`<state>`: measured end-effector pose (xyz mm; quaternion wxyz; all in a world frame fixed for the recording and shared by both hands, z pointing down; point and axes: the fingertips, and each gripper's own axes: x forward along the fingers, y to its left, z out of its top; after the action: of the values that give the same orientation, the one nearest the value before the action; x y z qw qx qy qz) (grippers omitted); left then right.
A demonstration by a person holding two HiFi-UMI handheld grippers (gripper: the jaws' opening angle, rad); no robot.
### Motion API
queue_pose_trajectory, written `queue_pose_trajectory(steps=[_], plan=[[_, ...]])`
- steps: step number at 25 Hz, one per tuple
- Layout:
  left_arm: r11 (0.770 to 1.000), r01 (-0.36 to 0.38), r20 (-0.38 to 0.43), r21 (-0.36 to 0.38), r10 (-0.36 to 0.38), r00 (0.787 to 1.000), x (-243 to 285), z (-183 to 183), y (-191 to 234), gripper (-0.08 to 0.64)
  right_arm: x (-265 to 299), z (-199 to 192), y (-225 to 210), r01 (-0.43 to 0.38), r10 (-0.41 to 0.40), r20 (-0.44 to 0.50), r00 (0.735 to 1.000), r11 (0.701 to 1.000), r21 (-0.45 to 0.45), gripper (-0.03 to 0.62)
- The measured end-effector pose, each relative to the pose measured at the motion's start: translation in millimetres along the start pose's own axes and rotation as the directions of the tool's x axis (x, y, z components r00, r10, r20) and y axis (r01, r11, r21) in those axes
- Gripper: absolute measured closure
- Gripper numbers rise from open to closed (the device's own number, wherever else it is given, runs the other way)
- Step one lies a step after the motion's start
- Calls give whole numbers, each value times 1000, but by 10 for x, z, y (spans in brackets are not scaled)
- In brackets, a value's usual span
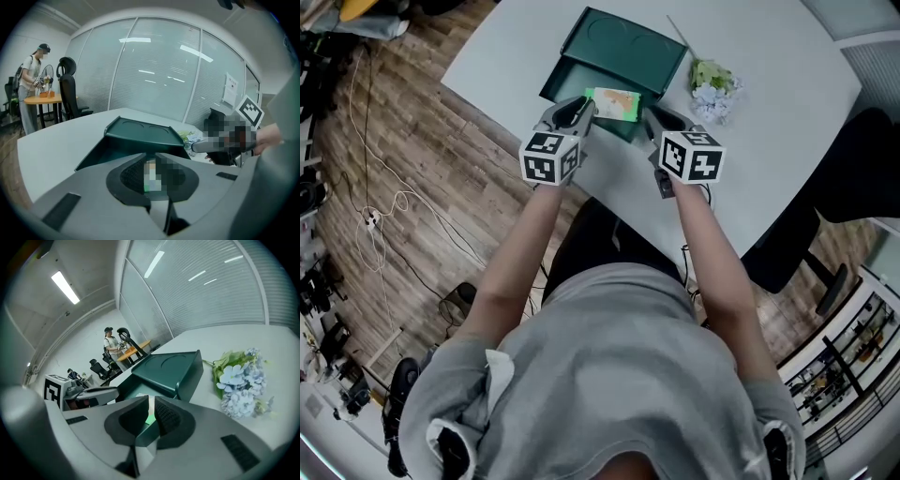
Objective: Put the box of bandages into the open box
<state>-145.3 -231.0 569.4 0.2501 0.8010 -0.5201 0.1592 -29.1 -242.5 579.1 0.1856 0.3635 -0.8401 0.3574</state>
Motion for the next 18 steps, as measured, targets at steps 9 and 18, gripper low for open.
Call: queue_pose_trajectory(steps=[9, 18], plan=[[998, -18, 253, 61, 2, 968, -493, 863, -254, 526, -766, 899, 332, -26, 70, 312, 948, 990, -142, 531], [970, -100, 433, 220, -6, 901, -1196, 1680, -748, 528, -1809, 1335, 675, 171, 36, 515, 857, 921, -350, 531]])
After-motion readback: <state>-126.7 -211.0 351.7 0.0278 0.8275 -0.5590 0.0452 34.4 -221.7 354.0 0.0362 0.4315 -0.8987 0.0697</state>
